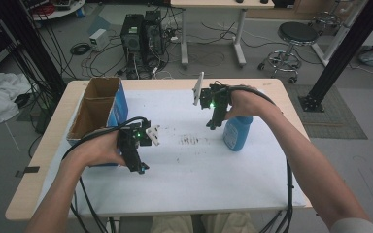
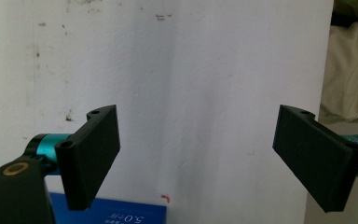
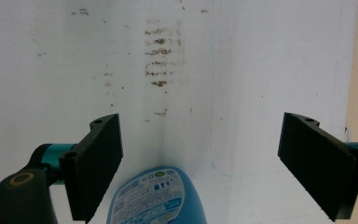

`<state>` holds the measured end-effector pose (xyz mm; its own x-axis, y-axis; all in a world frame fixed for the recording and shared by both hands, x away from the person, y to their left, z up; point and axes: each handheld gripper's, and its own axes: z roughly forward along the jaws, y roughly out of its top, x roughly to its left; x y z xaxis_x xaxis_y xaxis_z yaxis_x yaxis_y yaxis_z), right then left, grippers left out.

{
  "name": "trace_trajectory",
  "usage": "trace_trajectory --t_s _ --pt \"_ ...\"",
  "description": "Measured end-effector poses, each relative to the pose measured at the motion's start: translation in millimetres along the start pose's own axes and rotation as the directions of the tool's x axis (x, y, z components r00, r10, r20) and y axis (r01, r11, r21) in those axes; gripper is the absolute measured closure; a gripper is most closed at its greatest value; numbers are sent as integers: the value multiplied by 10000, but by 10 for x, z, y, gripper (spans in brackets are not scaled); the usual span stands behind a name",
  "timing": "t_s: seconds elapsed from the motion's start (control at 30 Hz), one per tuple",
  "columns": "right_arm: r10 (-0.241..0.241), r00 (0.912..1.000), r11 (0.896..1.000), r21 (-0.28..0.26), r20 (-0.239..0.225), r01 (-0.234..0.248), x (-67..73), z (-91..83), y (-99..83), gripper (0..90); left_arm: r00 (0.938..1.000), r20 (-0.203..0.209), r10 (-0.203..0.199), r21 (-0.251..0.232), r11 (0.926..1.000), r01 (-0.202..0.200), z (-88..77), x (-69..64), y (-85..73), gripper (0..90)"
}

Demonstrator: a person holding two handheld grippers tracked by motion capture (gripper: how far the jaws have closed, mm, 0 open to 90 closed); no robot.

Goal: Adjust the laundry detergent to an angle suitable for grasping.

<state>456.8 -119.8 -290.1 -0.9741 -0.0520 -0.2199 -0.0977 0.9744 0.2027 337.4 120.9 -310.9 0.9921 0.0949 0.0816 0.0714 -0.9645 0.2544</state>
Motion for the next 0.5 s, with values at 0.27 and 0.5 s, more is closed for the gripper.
trace_trajectory --t_s 0.27,0.5 --pt "16 10000 10000 60 90 -16 14 -4 9 130 10000 -47 -61 9 10000 61 -5 -4 -5 148" --pt "182 9998 9998 61 115 -183 5 -27 -24 130 10000 63 40 -76 10000 -40 -41 -50 10 148"
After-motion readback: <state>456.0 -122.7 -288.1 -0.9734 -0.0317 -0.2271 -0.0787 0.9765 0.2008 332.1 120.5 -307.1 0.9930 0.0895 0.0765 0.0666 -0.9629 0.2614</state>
